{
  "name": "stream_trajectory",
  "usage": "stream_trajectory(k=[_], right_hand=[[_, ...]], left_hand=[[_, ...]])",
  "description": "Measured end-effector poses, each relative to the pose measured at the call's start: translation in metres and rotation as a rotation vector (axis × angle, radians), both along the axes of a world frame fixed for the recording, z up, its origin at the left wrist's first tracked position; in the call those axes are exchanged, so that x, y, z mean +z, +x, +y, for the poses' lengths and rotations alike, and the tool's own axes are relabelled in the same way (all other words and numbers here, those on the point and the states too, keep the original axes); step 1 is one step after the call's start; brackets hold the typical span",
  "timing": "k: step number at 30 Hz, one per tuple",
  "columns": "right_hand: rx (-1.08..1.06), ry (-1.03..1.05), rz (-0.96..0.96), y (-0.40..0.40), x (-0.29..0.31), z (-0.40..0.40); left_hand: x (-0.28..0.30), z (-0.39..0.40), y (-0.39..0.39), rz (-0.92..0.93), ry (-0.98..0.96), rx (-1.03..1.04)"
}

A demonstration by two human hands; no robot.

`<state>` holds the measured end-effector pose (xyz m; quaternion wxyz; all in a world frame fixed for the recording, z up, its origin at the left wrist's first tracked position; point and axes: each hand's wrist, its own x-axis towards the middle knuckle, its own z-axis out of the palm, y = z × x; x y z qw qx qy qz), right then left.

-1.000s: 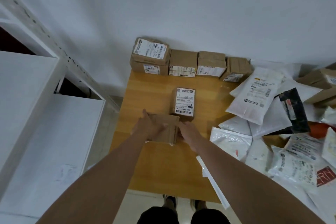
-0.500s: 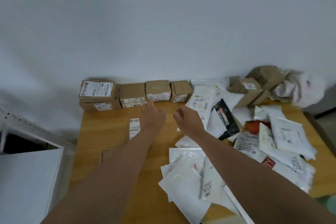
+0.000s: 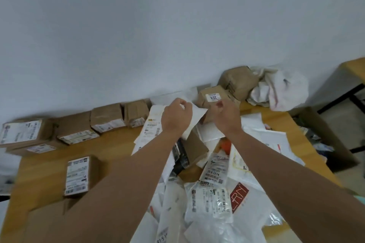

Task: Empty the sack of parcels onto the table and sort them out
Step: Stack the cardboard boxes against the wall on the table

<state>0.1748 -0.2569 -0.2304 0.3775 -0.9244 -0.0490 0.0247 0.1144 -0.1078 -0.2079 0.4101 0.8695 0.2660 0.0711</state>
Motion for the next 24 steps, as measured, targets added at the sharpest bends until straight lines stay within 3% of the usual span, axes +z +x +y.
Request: stream_trajectory(k=[9, 12, 15, 24], right_hand=[[-0.057, -0.122, 0.305, 0.084, -0.050, -0.075], [-0.101, 0.024, 0.404, 0.097, -0.064, -0.075], [-0.090, 0.108, 0.517, 0.106, -0.088, -0.078], [-0.089, 0.093, 0.435, 0.108, -0.084, -0.073]], left_hand=[[-0.027, -0.066, 0.085, 0.007, 0.147, -0.100], [-0.045, -0.067, 0.106, 0.184, 0.311, -0.293], [-0.059, -0.065, 0.120, 0.360, 0.338, -0.440], [-0.059, -0.057, 0.130, 0.305, 0.211, -0.332]])
